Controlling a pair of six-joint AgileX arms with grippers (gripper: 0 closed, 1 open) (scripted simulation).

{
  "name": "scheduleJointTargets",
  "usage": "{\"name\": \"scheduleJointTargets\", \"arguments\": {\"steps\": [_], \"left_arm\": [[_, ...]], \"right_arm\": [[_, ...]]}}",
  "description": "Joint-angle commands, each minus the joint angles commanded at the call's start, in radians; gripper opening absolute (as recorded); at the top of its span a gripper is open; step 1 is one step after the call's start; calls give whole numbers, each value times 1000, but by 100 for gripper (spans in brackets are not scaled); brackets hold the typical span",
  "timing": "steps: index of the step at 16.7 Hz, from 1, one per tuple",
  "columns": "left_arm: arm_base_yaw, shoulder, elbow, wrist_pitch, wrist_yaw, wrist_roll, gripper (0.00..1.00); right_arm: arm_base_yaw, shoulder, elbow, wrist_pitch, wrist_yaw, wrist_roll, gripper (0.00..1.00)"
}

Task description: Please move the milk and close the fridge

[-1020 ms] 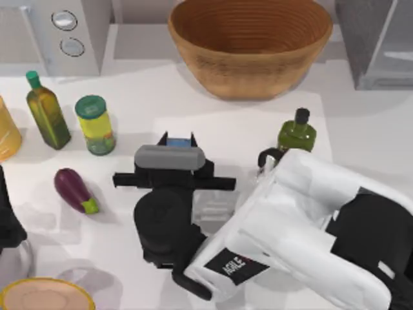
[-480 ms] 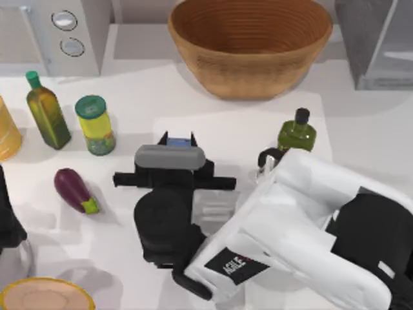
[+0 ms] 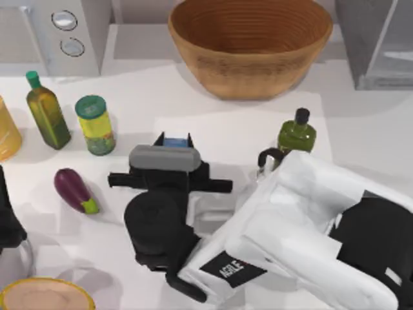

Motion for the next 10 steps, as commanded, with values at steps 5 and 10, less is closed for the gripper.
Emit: {"name": "scheduleJointTargets", "arguments": {"steps": [5, 10], "left_arm": [[0, 0, 0, 0, 0, 0, 100], [0, 0, 0, 0, 0, 0, 100]], "right_arm": [[-28, -65, -31, -21, -49, -9, 0], [-25, -74, -32, -18, -59, -4, 0]]}}
